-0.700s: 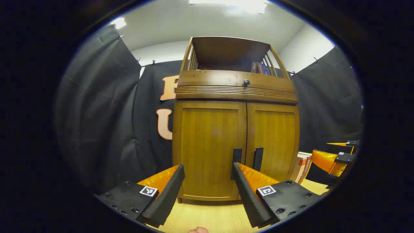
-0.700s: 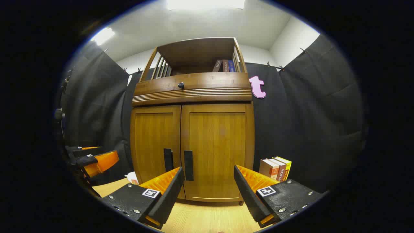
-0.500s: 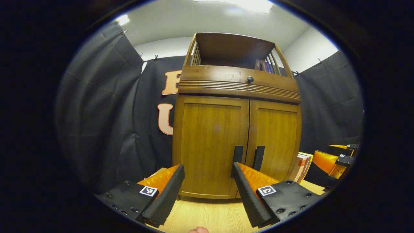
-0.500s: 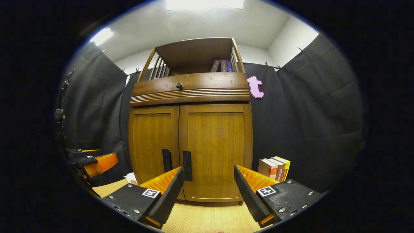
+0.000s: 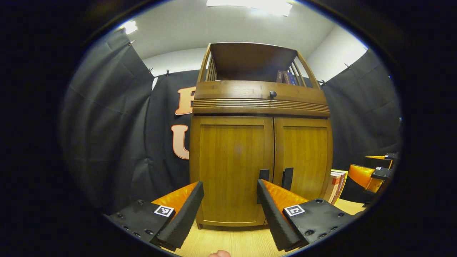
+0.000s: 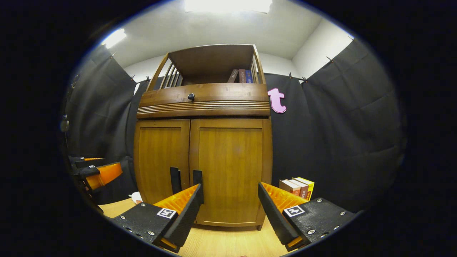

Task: Open the right door of the double-door shoe cabinet with the right hand, and open the left door with the left hand.

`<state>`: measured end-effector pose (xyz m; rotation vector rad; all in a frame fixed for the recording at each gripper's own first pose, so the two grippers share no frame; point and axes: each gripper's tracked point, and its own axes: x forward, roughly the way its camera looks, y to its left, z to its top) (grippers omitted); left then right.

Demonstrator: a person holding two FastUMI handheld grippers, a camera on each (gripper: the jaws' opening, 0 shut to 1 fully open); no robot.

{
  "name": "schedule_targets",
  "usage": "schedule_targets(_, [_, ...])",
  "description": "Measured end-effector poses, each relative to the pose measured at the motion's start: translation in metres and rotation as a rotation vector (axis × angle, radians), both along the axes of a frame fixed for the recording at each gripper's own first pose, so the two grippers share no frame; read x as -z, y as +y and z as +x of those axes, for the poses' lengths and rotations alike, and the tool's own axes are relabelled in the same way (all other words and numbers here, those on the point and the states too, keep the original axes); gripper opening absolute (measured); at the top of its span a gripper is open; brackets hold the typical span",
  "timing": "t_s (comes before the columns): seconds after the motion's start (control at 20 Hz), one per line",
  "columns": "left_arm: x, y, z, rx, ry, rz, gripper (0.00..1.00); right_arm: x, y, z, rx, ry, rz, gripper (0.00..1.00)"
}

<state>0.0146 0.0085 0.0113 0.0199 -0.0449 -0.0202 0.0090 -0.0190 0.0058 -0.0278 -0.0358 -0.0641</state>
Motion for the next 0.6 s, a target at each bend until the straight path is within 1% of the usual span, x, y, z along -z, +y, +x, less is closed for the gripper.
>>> schedule_targets(0.05, [0.0001, -0.0014, -0.0008, 0.004, -0.002, -0.010, 0.97, 0.0021, 0.0020, 0.0006, -0.005, 0.003, 0.012, 0.94])
schedule_targets(0.3, [0.0003, 0.0024, 0.0004, -0.002, -0.001, -0.019, 0.95, 0.0087, 0.0049, 0.0028, -0.006, 0.012, 0.051, 0.94])
schedule_targets(0.6, [0.0002, 0.0045, -0.0042, -0.001, 0.001, -0.021, 0.96, 0.0091, 0.0111, -0.0035, -0.013, 0.019, 0.066, 0.94])
